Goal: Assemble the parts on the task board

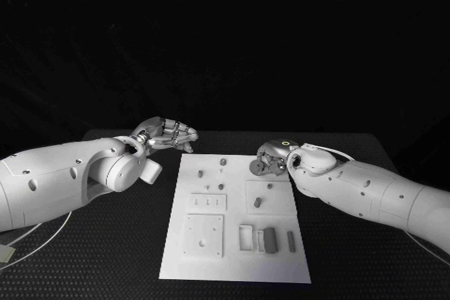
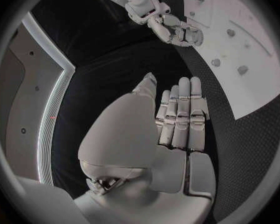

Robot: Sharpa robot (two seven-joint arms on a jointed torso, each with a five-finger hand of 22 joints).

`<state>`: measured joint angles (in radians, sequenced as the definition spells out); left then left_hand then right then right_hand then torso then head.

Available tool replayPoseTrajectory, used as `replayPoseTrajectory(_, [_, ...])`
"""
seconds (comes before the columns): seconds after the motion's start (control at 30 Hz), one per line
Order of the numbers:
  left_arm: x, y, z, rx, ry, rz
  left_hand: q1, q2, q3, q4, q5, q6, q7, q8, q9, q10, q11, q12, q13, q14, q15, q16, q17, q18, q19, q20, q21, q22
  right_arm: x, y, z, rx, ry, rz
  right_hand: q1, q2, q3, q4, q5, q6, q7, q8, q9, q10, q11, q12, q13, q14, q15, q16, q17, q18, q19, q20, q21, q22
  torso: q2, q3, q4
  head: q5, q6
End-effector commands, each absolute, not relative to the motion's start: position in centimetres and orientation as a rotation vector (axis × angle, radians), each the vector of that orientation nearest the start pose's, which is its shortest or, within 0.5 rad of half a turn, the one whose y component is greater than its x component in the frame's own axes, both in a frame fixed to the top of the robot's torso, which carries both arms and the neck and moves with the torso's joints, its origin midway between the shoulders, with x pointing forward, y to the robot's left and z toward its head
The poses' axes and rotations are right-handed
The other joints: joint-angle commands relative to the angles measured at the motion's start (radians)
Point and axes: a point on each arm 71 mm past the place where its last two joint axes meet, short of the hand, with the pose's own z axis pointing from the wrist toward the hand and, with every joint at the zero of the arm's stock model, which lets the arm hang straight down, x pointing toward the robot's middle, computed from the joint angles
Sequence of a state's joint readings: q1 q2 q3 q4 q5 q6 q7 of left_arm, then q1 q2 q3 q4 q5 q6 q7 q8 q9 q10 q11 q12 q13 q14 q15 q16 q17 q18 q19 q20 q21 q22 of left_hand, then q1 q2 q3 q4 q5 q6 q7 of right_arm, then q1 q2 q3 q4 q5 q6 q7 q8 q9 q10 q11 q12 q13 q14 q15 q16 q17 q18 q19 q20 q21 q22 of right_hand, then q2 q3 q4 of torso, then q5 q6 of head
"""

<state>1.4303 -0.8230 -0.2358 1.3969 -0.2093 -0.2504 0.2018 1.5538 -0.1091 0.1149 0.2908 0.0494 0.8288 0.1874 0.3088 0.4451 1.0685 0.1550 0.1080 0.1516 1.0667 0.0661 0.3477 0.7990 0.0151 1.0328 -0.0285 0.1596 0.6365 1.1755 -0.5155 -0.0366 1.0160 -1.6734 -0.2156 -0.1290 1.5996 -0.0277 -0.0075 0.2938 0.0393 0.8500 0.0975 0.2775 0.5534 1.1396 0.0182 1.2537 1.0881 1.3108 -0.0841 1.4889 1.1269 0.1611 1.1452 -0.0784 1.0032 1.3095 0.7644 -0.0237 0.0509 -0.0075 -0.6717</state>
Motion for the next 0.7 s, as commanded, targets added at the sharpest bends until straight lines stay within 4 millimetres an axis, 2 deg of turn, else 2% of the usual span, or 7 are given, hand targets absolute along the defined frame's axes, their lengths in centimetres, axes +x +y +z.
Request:
replayPoseTrajectory(0.03, [52.5, 23.5, -14.8, -0.822, 1.648, -1.279, -0.007, -0.003, -0.006, -0.001, 0.002, -0.004, 0.003, -0.007, -0.001, 0.002, 0.003, -0.006, 0.001, 0.007, -0.002, -0.006, 0.001, 0.01, 0.002, -0.007, -0.006, -0.001, 56.0, -18.0, -23.2, -0.306, 1.705, 0.311, 0.077, 0.075, 0.007, -0.002, 0.007, 0.042, 0.033, 0.003, 0.002, -0.007, 0.001, -0.004, -0.031, -0.006, -0.003, 0.001, -0.001, 0.1, -0.004, 0.001, 0.004, 0.011, -0.001, -0.001, 0.0, 0.001, 0.004])
replayPoseTrajectory(0.3, [52.4, 23.6, -14.7, -0.823, 1.646, -1.278, -0.007, -0.003, -0.006, -0.001, 0.002, -0.005, 0.004, -0.007, -0.001, 0.002, 0.003, -0.006, 0.001, 0.007, -0.002, -0.006, 0.002, 0.01, 0.002, -0.007, -0.007, -0.001, 55.6, -17.8, -22.6, -0.3, 1.649, 0.322, 0.074, 0.071, 0.012, -0.002, 0.007, 0.047, 0.032, 0.003, 0.002, -0.003, -0.001, -0.005, -0.031, -0.003, -0.004, 0.001, 0.001, 0.101, -0.003, 0.001, 0.005, 0.01, 0.0, -0.0003, 0.0002, -0.001, 0.001])
replayPoseTrajectory(0.7, [52.4, 23.7, -14.7, -0.825, 1.642, -1.274, -0.007, -0.004, -0.006, -0.001, 0.002, -0.005, 0.004, -0.008, -0.001, 0.002, 0.003, -0.007, 0.001, 0.007, -0.002, -0.007, 0.003, 0.01, 0.002, -0.007, -0.007, -0.001, 55.3, -17.0, -21.1, -0.301, 1.586, 0.357, 0.069, 0.064, 0.022, -0.002, 0.007, 0.052, 0.03, 0.001, 0.001, 0.003, -0.003, -0.006, -0.033, 0.003, -0.007, 0.003, 0.003, 0.101, 0.002, 0.0, 0.007, 0.009, 0.0, 0.0001, -0.0003, -0.001, 0.008])
